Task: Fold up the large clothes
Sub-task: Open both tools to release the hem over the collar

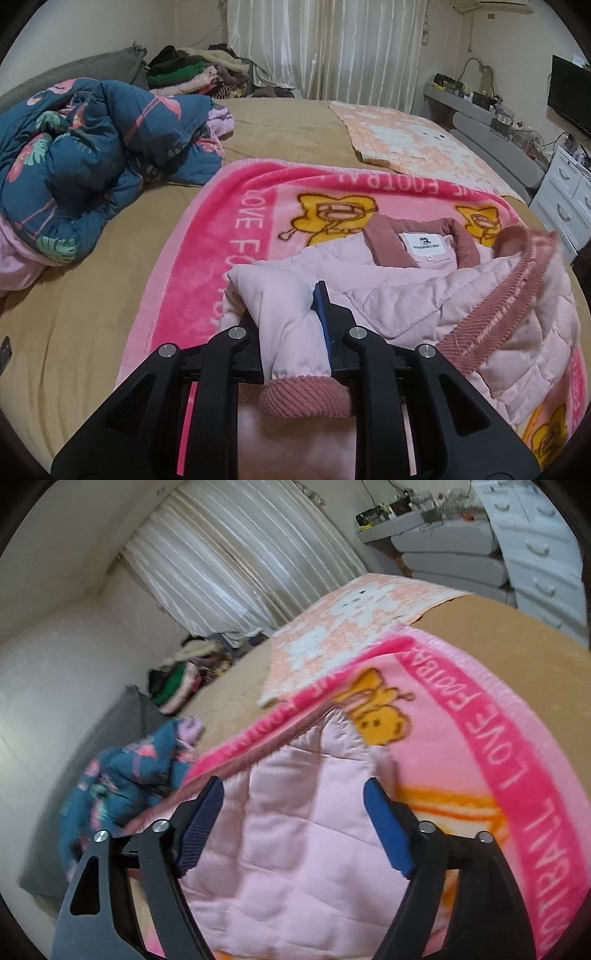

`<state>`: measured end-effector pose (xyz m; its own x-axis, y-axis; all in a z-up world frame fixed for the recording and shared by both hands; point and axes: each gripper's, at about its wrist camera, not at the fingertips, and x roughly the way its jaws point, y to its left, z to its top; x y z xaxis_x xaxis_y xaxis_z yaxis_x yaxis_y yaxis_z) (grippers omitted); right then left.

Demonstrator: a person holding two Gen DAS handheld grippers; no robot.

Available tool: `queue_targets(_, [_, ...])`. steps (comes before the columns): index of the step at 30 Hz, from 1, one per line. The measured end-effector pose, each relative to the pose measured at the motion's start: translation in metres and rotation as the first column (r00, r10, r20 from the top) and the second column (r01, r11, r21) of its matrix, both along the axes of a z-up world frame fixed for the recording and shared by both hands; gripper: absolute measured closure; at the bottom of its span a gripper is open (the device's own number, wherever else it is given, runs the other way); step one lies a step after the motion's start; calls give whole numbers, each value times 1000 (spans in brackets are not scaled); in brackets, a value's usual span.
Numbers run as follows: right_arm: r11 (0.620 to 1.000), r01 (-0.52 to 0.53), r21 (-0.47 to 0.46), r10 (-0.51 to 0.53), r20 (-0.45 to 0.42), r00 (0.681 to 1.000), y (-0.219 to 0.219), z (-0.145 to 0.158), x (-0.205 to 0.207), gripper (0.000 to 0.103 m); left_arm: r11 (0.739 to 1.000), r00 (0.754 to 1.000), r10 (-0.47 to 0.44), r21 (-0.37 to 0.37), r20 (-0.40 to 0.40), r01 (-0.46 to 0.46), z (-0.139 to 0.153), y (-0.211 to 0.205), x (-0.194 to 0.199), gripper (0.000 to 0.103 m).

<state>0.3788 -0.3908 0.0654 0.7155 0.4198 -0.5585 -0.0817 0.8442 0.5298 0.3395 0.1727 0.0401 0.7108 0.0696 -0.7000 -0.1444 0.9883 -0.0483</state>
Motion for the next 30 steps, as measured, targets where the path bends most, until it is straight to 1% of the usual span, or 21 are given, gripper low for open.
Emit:
queue_targets(3, [994,-9,-111,6,-31,1000,8,-23,0,21,1000,1000,14,-9,-6,-14,-6,2,8,89])
queue_targets(5, [982,-32,-184,21,-59,998,15,-44,0,21,1000,1000,15,-25,-1,-15,-7,3,9,87])
queue_targets(8, [971,-62,-232,42,-87,995,24,-67,-1,21,999,1000,3,-54,14,-2,-5,3,7,74])
queue_targets(9, [967,-69,-245,47,-93,995,27,-72,-2,21,998,1000,-3,-63,22,4,-3,2,6,62])
queue_targets(10, [962,-75,-263,51,-97,994,30,-78,-2,20,996,999,-13,-83,38,16,0,2,4,43])
queue_targets(11, [959,-81,-273,56,-98,994,33,-81,-2,20,994,998,-26,-107,65,32,5,2,0,35])
queue_targets(12, [957,-89,-277,64,-98,993,37,-84,-3,20,994,996,-25,-102,82,33,9,0,-2,28])
queue_targets(13, [956,-93,-278,69,-97,993,39,-86,-4,20,997,995,-18,-76,96,26,14,-3,-4,24])
queue_targets(14, [955,-96,-279,72,-96,993,41,-87,-5,20,1000,992,2,-13,123,0,22,-7,-9,18])
queue_targets(15, [954,-95,-284,71,-93,993,41,-87,-5,20,999,988,15,29,153,-19,29,-11,-13,10])
queue_targets(16, [951,-94,-294,72,-84,994,43,-86,-7,20,998,983,18,55,185,-29,36,-12,-18,10])
queue_targets(18, [944,-94,-315,77,-68,995,45,-84,-11,19,997,975,15,76,222,-32,47,-11,-27,10])
queue_targets(20, [940,-95,-328,79,-62,995,46,-84,-14,18,992,972,24,112,235,-52,49,-8,-35,9])
queue_targets(22, [935,-98,-340,85,-51,995,46,-82,-18,17,987,972,33,143,233,-68,43,-2,-41,9])
queue_targets(23, [933,-97,-347,87,-44,995,46,-81,-20,17,984,973,41,160,225,-79,37,1,-43,9])
queue_targets(25, [925,-96,-366,93,-25,995,47,-80,-26,17,976,982,66,192,177,-101,20,8,-45,9])
queue_targets(27, [919,-94,-383,97,-10,995,47,-78,-30,16,978,989,72,183,131,-95,2,15,-47,9])
queue_targets(30, [915,-84,-394,96,13,995,45,-78,-37,16,983,994,65,165,93,-80,-15,19,-51,9])
